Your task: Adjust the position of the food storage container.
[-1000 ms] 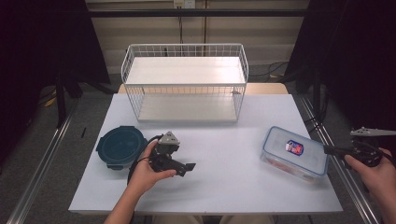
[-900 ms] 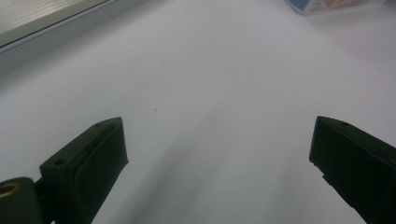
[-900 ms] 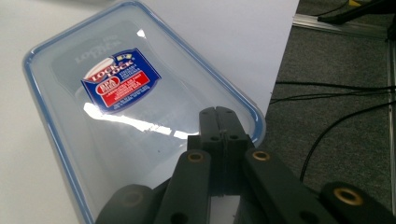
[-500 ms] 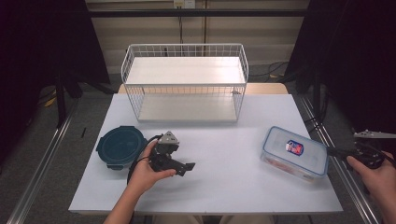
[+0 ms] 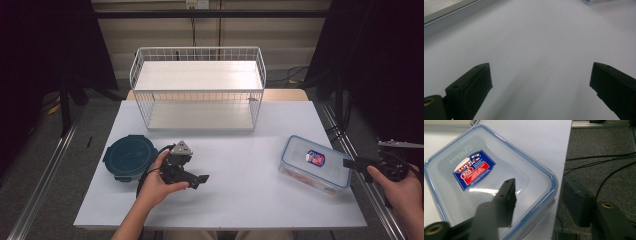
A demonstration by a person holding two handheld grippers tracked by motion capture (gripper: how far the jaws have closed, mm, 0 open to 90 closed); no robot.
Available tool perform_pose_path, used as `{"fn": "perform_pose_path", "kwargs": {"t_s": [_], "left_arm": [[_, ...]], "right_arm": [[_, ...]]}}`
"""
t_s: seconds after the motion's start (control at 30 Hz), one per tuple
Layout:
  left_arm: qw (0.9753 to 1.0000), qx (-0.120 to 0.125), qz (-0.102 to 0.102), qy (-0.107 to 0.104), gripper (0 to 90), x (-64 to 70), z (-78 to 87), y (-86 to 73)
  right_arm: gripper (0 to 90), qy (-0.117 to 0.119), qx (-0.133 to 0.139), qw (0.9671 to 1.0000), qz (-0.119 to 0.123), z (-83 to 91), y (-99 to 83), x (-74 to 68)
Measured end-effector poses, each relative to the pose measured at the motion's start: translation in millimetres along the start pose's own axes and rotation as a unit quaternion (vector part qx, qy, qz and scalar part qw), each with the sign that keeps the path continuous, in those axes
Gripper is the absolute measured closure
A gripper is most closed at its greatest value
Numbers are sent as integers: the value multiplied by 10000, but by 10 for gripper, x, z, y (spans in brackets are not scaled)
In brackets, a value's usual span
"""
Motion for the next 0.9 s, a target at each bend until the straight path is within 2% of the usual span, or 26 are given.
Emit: {"fn": "perform_pose_path", "kwargs": {"t_s": [0.13, 0.27, 0.37, 0.43, 0.53, 0.67, 0.8, 0.9], "left_arm": [[10000, -15, -21, 24, 38, 0, 3, 3], [10000, -42, -26, 44, 38, 0, 11, 5], [10000, -34, -28, 42, 38, 7, 9, 7], [10000, -27, -37, 32, 38, 10, 7, 12], [10000, -16, -39, 29, 38, 11, 10, 18], [10000, -1, -23, 33, 38, -1, 17, 17], [10000, -14, -30, 22, 38, -11, 21, 11], [10000, -17, -36, 42, 38, -3, 26, 12]], "right_arm": [[338, 96, -63, 9999, -55, -41, -20, -18], [298, 210, -98, 9996, -163, -75, -35, -58], [294, 191, -82, 9995, -217, -87, -31, -65], [301, 288, -112, 9989, -347, -100, -28, -88], [321, 444, -132, 9985, -279, -163, -14, -165], [317, 383, -135, 9992, -67, -255, 33, -280], [321, 516, -114, 9986, -50, -319, 77, -366], [327, 495, -146, 9987, 0, -379, 94, -439]]}}
Point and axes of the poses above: each handheld gripper's, and its own axes: z roughly backward along the jaws, y roughly out of its top, x roughly to its right, the point moved 4 cm from there along -z, roughly forward along the jaws, and after that the axes turned 12 degrees about y, right-handed, at the moved point
